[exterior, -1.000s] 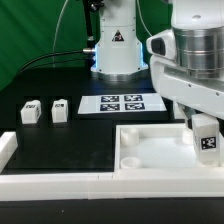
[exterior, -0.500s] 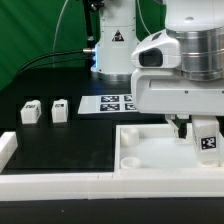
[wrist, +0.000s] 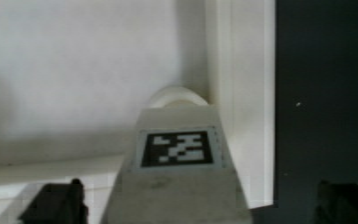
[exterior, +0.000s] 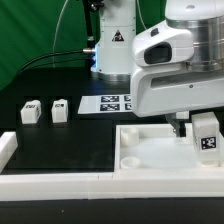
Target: Assemble one leg
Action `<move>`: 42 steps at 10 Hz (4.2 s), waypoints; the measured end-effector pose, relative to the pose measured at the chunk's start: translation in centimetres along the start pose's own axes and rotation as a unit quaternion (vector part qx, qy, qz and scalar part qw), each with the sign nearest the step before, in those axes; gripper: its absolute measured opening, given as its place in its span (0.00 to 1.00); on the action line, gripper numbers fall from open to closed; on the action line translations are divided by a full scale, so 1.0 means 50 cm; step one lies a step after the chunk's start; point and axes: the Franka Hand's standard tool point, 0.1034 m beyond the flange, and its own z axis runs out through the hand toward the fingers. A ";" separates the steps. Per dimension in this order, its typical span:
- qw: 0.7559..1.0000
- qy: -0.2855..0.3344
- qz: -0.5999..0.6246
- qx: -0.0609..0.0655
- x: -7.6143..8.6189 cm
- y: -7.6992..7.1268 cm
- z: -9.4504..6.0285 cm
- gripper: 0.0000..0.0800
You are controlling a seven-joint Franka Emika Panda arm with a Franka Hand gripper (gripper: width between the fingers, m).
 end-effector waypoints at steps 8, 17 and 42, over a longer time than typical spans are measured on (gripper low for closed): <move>1.000 -0.001 0.009 0.000 0.000 0.002 0.002 0.36; 0.861 0.010 0.508 0.006 0.002 0.006 0.004 0.36; 0.999 0.010 0.034 0.013 -0.006 0.002 0.003 0.81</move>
Offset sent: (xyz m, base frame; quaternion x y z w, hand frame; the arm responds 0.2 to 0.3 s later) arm 0.0000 0.0000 0.0000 0.0000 0.0000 0.0000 1.0000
